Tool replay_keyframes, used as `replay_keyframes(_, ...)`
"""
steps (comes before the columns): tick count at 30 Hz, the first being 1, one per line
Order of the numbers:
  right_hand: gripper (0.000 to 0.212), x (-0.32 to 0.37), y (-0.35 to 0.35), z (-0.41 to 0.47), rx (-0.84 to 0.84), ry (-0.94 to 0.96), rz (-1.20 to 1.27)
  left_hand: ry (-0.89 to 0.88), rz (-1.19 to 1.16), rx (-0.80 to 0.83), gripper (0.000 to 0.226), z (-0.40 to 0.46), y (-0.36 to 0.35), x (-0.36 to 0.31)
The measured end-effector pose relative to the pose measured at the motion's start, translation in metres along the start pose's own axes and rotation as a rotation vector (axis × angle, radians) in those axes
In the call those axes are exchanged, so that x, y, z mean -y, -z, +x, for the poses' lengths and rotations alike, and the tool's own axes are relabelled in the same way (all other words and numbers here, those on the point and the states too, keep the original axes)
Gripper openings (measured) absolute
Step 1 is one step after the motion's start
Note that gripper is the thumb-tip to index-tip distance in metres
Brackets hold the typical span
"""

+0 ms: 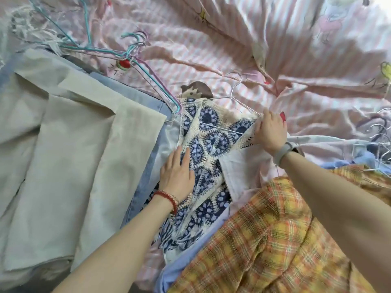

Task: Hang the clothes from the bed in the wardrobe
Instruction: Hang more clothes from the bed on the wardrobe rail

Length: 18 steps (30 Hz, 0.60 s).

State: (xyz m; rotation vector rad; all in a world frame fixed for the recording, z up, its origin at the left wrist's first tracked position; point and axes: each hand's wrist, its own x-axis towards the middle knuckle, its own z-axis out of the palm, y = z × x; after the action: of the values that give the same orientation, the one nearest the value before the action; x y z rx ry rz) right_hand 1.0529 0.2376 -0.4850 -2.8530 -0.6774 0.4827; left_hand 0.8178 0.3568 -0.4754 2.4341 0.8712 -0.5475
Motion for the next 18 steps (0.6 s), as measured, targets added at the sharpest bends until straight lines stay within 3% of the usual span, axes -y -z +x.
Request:
replay_keyframes(5,0.034,0.001,-0.008,0.021,0.065,-0.146,0.064,0.033,-0.029,-0.090,0.073,0.020,-0.005,-0.003)
replay_keyframes(9,0.030,-0.007,-0.006,0.007,-0.016,-0.168,0.216,0.158,-0.055,-0.081,0.063,0.038,-0.006,-0.006)
replay_keyframes(13,0.024,-0.013,0.000,-0.022,-0.135,-0.215,0.337,-0.006,-0.062,-0.123,0.037,0.033,-0.002,-0.023)
replay_keyframes(18,0.020,-0.016,0.015,-0.050,-0.205,-0.217,0.434,-0.210,-0.185,-0.119,0.035,-0.006,0.006,-0.049)
